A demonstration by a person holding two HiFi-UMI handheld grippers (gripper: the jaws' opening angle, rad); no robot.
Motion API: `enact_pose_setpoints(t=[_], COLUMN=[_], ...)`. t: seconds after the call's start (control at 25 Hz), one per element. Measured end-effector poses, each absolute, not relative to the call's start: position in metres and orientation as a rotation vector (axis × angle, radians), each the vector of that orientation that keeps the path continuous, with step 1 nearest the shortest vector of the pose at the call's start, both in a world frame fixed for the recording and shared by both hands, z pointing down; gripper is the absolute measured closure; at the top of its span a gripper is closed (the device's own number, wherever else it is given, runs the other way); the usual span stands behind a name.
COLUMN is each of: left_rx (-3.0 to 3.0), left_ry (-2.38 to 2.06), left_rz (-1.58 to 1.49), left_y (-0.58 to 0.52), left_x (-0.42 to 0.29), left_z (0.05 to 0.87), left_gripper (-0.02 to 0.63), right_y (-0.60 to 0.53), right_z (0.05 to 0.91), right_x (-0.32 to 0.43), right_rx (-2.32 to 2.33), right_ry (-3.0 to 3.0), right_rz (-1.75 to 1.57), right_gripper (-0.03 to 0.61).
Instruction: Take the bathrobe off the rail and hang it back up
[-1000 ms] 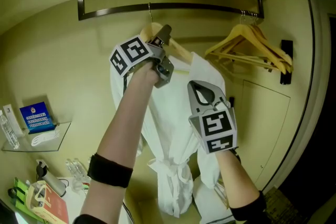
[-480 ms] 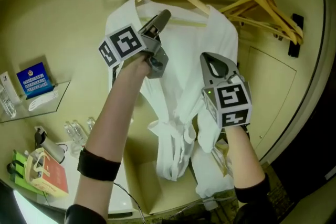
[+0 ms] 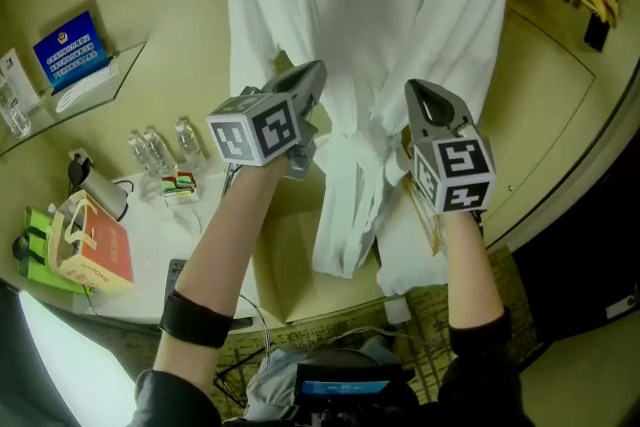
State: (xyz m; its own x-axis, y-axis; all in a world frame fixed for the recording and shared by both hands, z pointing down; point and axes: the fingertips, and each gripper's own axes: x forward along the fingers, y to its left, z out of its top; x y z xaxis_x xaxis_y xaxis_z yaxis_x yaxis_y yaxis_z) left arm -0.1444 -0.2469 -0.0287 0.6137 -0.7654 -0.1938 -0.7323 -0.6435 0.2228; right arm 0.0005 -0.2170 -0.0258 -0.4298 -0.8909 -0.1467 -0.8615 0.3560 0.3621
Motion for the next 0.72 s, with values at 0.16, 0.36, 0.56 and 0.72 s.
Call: enact_pose_setpoints(t=[0.16, 0.36, 0.56, 0.72], left_rx=[2.728, 2.721, 2.627, 2.481], left_ry=[-1.418, -1.551, -1.669, -1.808], left_rz=[-0.229, 0.004, 0.165, 0.238], left_y=[-0.232, -0.183, -0.125, -0.077], left_x=[-0.16, -0.165, -0.179, -0.2], left_z=[0.04, 0.099, 0.17, 0.217], left_gripper=[0.614, 0.614, 0.614, 0.614], right_y=[-0.204, -0.17, -0.133, -0.107], right_z=[0.052, 0.141, 0.192, 0.22], right_x=[0.004, 0.012, 0.025, 0.039], right_rx=[1.609, 1.575, 1.48, 1.379], right_ry=[-2.487, -2.447, -2.502, -2.573], right_rz=[-0.437, -0.217, -0.104, -0.032], right_gripper=[0.56, 0.56, 0.56, 0.56])
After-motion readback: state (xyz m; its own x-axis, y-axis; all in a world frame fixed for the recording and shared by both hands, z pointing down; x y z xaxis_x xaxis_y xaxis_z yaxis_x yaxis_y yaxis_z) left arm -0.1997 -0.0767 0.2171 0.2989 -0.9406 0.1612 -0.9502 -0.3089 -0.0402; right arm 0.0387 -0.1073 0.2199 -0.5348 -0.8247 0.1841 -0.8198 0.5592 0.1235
